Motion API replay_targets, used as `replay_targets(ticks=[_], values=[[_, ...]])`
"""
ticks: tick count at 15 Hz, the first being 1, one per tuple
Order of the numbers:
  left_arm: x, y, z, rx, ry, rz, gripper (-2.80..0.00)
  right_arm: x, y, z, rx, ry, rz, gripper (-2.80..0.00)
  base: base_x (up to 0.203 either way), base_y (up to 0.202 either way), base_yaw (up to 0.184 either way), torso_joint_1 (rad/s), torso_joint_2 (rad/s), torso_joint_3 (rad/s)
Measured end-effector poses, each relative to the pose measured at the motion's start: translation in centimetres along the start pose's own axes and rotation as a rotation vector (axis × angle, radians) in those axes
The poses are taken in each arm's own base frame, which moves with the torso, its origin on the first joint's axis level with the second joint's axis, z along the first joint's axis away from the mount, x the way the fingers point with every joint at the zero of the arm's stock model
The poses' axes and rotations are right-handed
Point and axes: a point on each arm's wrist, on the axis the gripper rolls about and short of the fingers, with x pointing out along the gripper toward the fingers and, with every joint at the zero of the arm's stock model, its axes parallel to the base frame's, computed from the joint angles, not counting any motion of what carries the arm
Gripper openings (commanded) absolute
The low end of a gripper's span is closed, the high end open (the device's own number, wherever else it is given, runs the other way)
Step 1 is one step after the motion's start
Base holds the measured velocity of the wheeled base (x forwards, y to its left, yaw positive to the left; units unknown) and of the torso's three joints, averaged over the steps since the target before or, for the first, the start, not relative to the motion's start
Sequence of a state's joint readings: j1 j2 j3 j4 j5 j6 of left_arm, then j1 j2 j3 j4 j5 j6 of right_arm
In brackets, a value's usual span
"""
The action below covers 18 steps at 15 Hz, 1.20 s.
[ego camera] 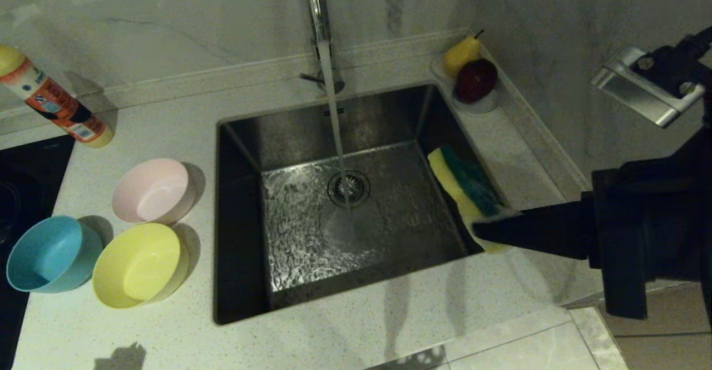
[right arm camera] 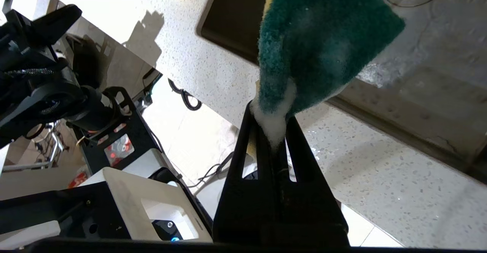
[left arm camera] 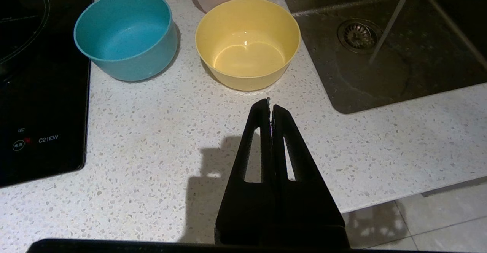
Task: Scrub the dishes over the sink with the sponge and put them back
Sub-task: Pick up a bowl and the sponge
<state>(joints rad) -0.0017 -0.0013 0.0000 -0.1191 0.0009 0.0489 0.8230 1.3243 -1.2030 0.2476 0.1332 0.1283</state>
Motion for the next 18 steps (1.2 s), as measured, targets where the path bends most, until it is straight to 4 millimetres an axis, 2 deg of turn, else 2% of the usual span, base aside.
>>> replay_targets(ticks=[8, 14, 18], values=[[0.0, 0.0, 0.0, -0.049, -0.003, 0.021, -2.80, 2.2, 1.5, 0.2, -0.020, 0.065, 0.066, -2.80, 0.000, 0.000, 0.000, 0.000, 0.00, 0.000], [0.0, 0.1, 0.0, -0.078, 0.001, 0.028, -2.80, 3.2, 2.0, 0.0, -0.017, 0.128, 0.096, -2.80, 0.000, 0.000, 0.000, 0.000, 0.00, 0.000], [0.0, 0.1, 0.1, -0.062, -0.006, 0.030, -2.80, 3.1, 2.2, -0.1, -0.017, 0.142, 0.098, -2.80, 0.000, 0.000, 0.000, 0.000, 0.00, 0.000]])
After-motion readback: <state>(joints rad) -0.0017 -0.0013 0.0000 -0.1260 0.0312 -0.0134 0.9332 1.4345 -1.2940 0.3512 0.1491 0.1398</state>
